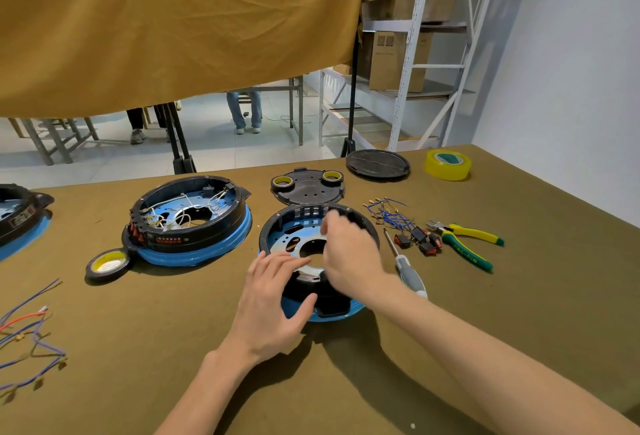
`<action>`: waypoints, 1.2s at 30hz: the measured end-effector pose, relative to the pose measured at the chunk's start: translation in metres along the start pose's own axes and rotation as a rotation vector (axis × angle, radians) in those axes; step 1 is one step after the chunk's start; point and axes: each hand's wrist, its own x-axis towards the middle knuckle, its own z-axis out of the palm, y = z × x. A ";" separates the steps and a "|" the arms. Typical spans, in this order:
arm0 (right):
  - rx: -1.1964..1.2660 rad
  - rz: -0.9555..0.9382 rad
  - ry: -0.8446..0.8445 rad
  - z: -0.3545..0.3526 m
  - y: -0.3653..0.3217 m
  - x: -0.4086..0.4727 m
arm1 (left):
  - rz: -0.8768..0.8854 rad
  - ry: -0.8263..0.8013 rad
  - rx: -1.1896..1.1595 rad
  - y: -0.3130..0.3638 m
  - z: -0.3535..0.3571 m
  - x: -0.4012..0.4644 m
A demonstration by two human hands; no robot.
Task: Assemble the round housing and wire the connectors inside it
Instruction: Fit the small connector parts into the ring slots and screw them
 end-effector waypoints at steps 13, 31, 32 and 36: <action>-0.224 -0.029 -0.211 0.007 0.000 0.011 | 0.012 0.027 0.014 0.000 0.001 0.000; 0.135 -0.168 -0.681 -0.007 0.019 0.022 | 0.016 0.078 0.014 0.001 0.005 0.001; 0.166 -0.163 -0.665 -0.007 0.019 0.020 | 0.013 0.083 0.022 0.001 0.006 0.002; 0.212 -0.151 -0.609 -0.008 0.021 0.018 | 0.000 0.095 0.013 0.000 0.008 0.003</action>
